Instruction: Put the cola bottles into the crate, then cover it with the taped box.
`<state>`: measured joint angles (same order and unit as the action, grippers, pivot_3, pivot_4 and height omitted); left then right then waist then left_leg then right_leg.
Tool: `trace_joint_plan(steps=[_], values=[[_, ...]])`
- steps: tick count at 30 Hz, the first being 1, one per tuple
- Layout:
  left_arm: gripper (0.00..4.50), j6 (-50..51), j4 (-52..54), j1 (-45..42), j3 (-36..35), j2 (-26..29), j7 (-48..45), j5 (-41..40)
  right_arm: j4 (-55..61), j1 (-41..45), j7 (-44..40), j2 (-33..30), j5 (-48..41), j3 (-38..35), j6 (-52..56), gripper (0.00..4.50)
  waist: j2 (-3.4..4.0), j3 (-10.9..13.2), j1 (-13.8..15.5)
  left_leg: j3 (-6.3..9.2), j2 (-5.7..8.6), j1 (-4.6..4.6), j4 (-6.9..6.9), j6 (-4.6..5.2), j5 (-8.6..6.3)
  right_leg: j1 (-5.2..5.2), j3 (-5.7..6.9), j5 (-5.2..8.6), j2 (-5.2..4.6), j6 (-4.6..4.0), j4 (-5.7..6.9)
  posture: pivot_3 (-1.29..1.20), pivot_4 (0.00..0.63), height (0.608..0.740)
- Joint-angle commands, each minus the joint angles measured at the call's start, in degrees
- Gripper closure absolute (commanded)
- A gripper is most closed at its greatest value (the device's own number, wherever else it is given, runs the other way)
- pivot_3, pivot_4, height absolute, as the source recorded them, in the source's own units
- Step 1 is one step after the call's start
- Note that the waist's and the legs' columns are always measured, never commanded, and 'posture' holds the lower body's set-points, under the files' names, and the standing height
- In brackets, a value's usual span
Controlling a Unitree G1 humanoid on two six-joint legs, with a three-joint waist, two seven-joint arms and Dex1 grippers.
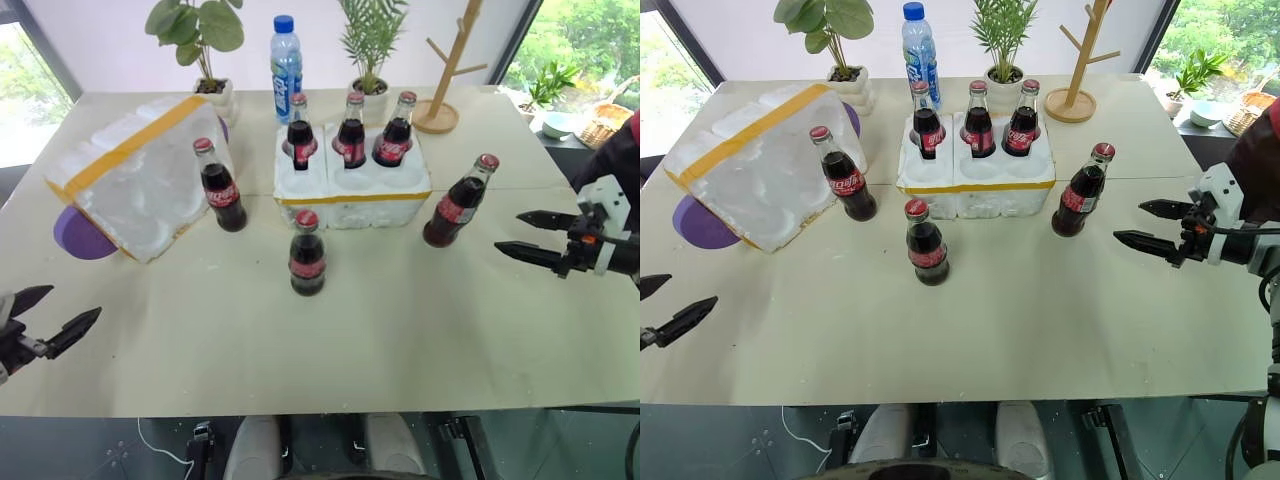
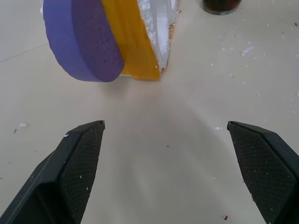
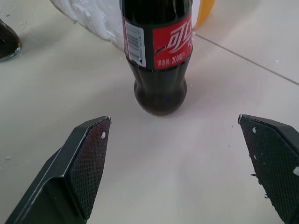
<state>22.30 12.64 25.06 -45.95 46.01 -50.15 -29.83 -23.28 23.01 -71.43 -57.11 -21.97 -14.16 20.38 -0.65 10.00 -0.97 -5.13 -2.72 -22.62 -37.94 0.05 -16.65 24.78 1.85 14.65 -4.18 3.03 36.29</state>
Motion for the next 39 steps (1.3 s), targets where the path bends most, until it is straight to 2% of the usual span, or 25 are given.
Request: trace_joint_plan(steps=[1, 17, 27, 32, 39], values=[[0.10, 0.35, 1.57, 0.07, -0.97, 0.42, -0.97, -0.90, 2.87, -0.88, 0.43, 0.30, -1.18, -1.62, -0.22, 0.00, 0.00, 0.00, 0.00, 0.00, 0.00, 0.00, 0.00, 0.00, 0.00, 0.00, 0.00, 0.00, -0.01, 0.00, 0.00, 0.00, 0.150, 0.740], [0.10, 5.51, 0.67, -3.14, -2.05, 1.49, -1.86, -3.04, 6.67, -5.12, -0.09, 0.21, -4.13, -2.74, 3.27, 0.00, 0.02, -0.02, 0.04, -0.04, 0.02, 0.01, 0.00, 0.00, 0.01, -0.02, 0.01, -0.03, -0.02, -0.02, 0.01, 0.00, 0.150, 0.740], [0.10, 5.86, 1.42, -5.72, 0.44, 3.36, -3.21, -2.22, 7.89, -5.64, 1.55, -0.25, -4.07, -3.86, 2.28, 0.00, 0.02, -0.02, 0.11, -0.06, 0.04, 0.09, -0.04, 0.01, 0.02, -0.12, 0.02, -0.03, 0.01, 0.00, 0.01, 0.00, 0.150, 0.740], [0.10, 9.78, 4.72, -7.96, 2.32, 5.43, -5.24, -5.72, 9.95, -7.13, -1.17, -3.06, -4.34, -4.49, 3.21, 0.00, 0.01, -0.02, 0.21, -0.07, 0.04, 0.09, -0.06, 0.02, 0.02, -0.15, 0.04, -0.05, 0.10, 0.03, 0.01, 0.00, 0.150, 0.740], [0.10, 13.67, 9.23, -13.38, 9.44, 8.50, -7.50, -9.34, 19.65, -7.89, -7.07, -10.41, -12.64, -9.80, 14.22, 0.00, 0.03, -0.01, 0.25, -0.08, -0.03, 0.19, -0.16, 0.03, 0.03, -0.26, 0.02, -0.07, 0.40, 0.09, 0.03, 0.00, 0.150, 0.740]])
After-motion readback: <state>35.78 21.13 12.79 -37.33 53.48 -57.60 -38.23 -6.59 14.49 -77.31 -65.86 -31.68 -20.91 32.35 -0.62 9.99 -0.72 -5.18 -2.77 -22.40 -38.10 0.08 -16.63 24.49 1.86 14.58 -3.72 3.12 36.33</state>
